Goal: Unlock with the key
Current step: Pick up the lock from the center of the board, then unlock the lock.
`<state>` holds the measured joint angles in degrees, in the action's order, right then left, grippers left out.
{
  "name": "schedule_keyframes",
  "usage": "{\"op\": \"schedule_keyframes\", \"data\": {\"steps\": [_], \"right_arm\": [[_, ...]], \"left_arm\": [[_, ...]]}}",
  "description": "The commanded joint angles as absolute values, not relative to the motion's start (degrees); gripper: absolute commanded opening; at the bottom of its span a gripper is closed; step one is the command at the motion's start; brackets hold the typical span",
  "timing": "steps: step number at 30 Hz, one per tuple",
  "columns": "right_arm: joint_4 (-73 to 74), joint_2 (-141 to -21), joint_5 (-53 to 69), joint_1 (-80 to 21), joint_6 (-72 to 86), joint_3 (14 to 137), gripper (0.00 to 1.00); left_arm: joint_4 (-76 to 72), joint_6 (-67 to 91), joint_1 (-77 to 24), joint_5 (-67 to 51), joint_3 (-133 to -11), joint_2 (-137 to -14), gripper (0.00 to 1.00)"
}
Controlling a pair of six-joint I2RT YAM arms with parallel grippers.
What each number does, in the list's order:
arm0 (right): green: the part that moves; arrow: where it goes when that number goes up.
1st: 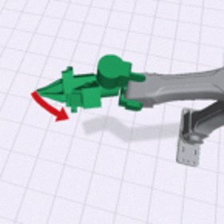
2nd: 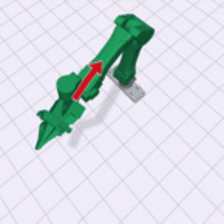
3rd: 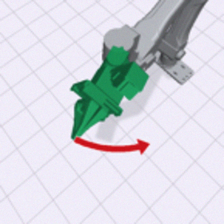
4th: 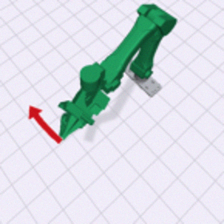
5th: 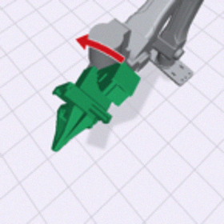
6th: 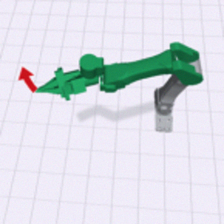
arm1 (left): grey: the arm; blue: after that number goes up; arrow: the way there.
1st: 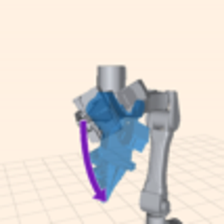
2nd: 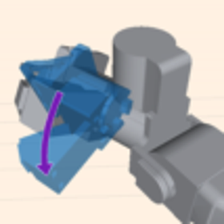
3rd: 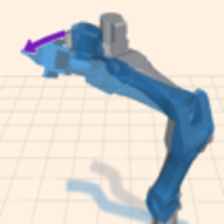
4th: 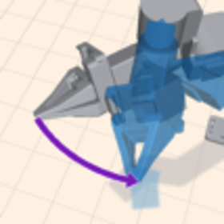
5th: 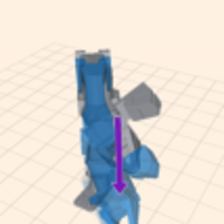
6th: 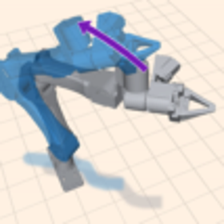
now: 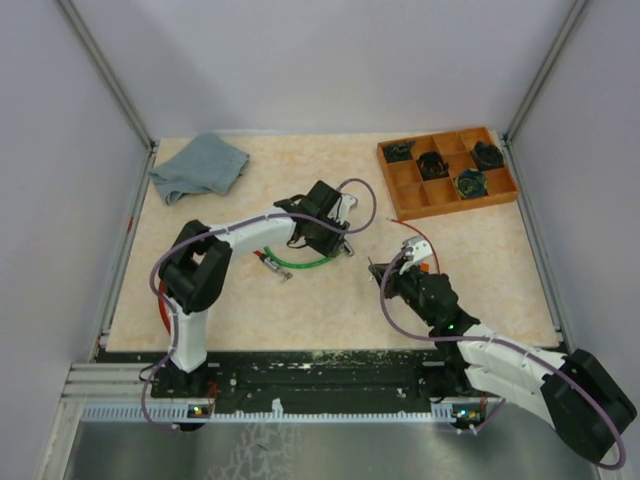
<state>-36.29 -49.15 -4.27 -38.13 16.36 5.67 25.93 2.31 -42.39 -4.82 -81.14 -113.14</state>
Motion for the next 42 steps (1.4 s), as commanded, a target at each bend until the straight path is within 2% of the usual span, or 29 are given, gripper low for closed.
{"op": "schedule_keyframes", "data": {"steps": [1,6,9,10,12,14,20,26,34,42], "right_arm": [[-37.91,-50.10,-2.50,-36.90,18.03,9.05,0.00],[-38.50,-51.18,-1.71,-36.31,18.81,9.05,0.00],[-38.73,-51.69,-1.29,-35.99,19.29,9.13,0.00],[-38.91,-51.90,-0.93,-35.80,19.59,9.13,0.00],[-39.27,-52.83,0.33,-35.14,20.53,9.43,0.00],[-39.58,-54.16,2.45,-33.97,22.29,9.93,0.00],[-40.37,-57.71,9.17,-30.87,26.77,11.47,0.00],[-41.88,-60.11,14.48,-29.98,30.33,13.23,0.00],[-52.62,-59.91,19.24,-29.96,35.07,11.13,0.00],[-55.88,-59.53,19.65,-29.97,37.38,10.81,0.00]], "left_arm": [[25.13,-0.39,-43.12,-6.33,-84.38,-116.91,0.46],[25.44,-2.31,-43.92,-6.95,-86.52,-119.81,0.45],[25.64,-3.07,-44.03,-6.79,-87.37,-121.42,0.41],[25.80,-3.27,-44.03,-6.52,-87.52,-121.77,0.38],[25.89,-3.83,-44.03,-6.83,-87.58,-122.08,0.23],[25.77,-4.16,-44.01,-7.52,-87.14,-121.42,0.13],[17.76,-4.30,-44.37,-7.27,-79.04,-112.51,0.00],[8.53,-3.09,-44.86,-6.52,-69.96,-100.58,0.00],[-2.30,-0.31,-45.60,-5.72,-60.07,-88.23,0.00],[-7.18,0.13,-45.87,-7.04,-55.89,-85.37,0.00]]}}
